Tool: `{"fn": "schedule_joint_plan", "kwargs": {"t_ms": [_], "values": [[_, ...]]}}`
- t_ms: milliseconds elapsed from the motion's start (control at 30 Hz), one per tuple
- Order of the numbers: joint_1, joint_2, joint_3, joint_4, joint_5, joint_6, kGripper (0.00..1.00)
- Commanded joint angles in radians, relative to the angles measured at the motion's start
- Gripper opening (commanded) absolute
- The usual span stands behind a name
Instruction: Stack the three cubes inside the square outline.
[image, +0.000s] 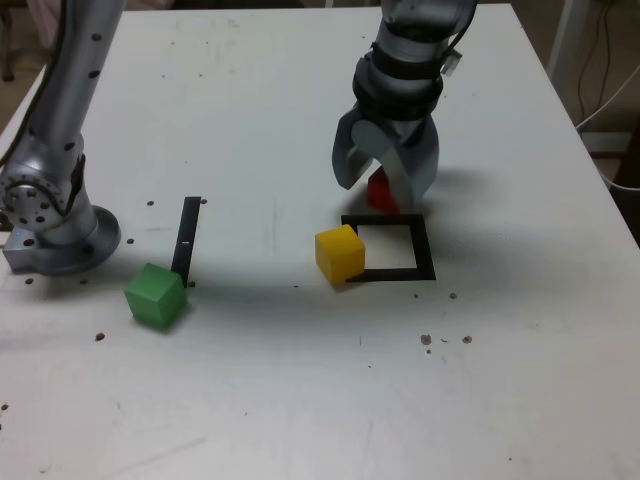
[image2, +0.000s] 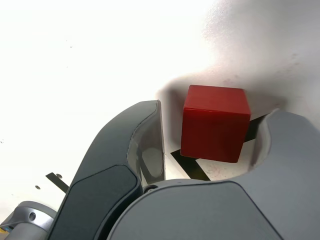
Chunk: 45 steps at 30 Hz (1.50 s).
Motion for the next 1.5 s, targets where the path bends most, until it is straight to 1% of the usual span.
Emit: {"fn": "schedule_joint_plan", "kwargs": {"t_ms": [0, 167, 300, 433, 600, 867, 967, 1033, 1267, 1333, 1467], "values": [[0.008, -0.009, 0.012, -0.012, 0.000, 0.001, 0.57], [0.012, -0.027, 0.028, -0.032, 0.000, 0.001, 0.51], [0.012, -0.026, 0.029, -0.035, 0.000, 0.001, 0.41], [0.012, -0.026, 0.027, -0.039, -0.001, 0.001, 0.33], [0.012, -0.030, 0.028, -0.052, -0.002, 0.001, 0.20], [0.009, -0.051, 0.019, -0.062, -0.004, -0.001, 0.09], [0.005, -0.068, 0.013, -0.057, -0.008, -0.016, 0.06], [0.002, -0.078, 0.016, -0.049, -0.016, -0.041, 0.06], [-0.018, -0.090, 0.052, -0.036, -0.062, -0.181, 0.06], [-0.032, -0.096, 0.050, -0.026, -0.062, -0.221, 0.06], [-0.074, -0.113, 0.024, 0.019, -0.041, -0.312, 0.06]]}}
